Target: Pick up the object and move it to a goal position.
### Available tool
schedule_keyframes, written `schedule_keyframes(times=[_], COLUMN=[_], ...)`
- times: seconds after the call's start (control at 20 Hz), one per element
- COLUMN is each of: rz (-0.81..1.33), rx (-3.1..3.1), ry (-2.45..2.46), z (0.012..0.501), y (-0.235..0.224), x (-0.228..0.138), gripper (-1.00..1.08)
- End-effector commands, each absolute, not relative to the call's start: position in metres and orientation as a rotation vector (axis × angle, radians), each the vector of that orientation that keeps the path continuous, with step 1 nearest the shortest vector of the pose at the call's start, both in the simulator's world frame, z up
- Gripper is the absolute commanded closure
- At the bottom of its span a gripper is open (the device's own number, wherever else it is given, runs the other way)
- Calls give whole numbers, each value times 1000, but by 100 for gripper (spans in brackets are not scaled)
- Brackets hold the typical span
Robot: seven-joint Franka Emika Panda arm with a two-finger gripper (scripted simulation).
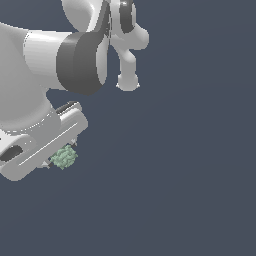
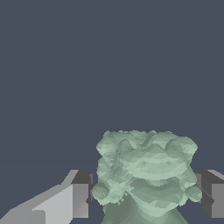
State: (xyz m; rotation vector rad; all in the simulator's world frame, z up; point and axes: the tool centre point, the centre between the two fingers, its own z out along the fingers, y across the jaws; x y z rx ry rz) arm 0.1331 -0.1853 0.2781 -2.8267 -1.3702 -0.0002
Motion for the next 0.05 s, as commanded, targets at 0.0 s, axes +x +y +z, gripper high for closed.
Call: schedule_keyframes(times=[0.0], rz=[0], rx=[-2827], ry=[-1370], z=[279], y=[-186], x=[134], gripper=[108])
